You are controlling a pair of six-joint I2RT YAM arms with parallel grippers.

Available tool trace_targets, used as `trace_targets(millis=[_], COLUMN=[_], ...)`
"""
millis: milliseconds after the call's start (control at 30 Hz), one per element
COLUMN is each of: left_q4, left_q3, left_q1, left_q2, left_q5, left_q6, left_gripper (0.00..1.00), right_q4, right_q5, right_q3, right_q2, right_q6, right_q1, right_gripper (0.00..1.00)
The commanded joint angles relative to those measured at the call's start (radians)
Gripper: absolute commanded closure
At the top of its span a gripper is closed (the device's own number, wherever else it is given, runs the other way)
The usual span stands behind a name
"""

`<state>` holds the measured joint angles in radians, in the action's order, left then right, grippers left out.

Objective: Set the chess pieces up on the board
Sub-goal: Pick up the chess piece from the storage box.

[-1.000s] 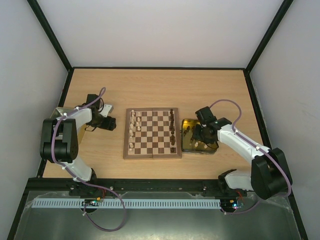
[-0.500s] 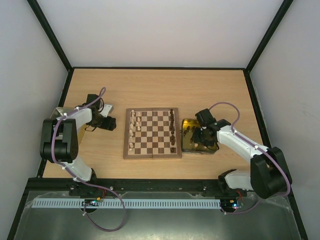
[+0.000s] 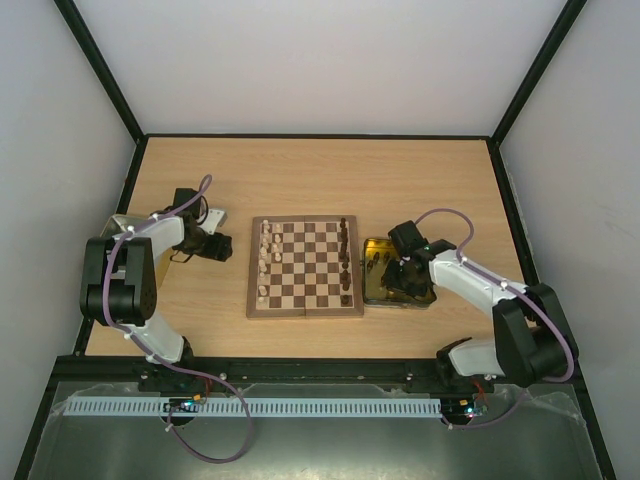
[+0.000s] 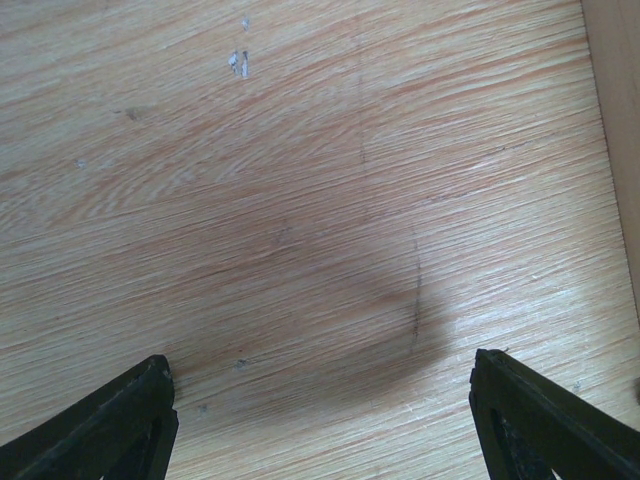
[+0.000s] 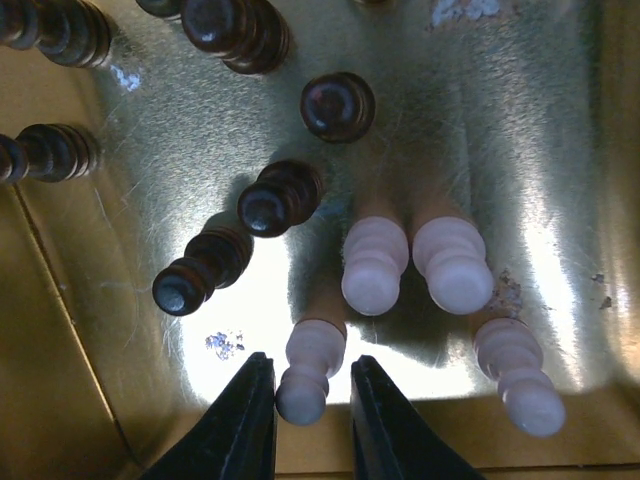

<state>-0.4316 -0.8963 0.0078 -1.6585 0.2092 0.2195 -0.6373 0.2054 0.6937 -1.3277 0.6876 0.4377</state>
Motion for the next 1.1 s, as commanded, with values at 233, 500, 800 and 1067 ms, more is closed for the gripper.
trace_targets(millis=[233,500,800,1067], left_q4=[-0.009,-0.01,-0.014,-0.013], left_q3=[-0.005,-0.001,-0.005,0.002], left_q1=[-0.005,-0.008,-0.008,-0.008], left_q2=[-0.02,-0.018,-0.012,-0.004], left_q5=[-0.003,-0.001,0.005,0.009], left_q6=[-0.002,-0.003,-0.002,0.001], left_gripper=[0.2,0.2,0.19,0.2], right_q4=[0.027,-0.061,-0.149,-0.093], right_q5=[-0.017,-0.133,-0.236,-0.202], right_q3=[0.016,0.12,0.349,0.542], right_q2=[-0.049,-0.021,-0.077,-0.29], right_q6=[-0.023,-0.039,-0.003,0.021], right_q1=[-0.002,0.051,0.237,0.453], right_gripper=[0.93,0.96,0.98,0.98])
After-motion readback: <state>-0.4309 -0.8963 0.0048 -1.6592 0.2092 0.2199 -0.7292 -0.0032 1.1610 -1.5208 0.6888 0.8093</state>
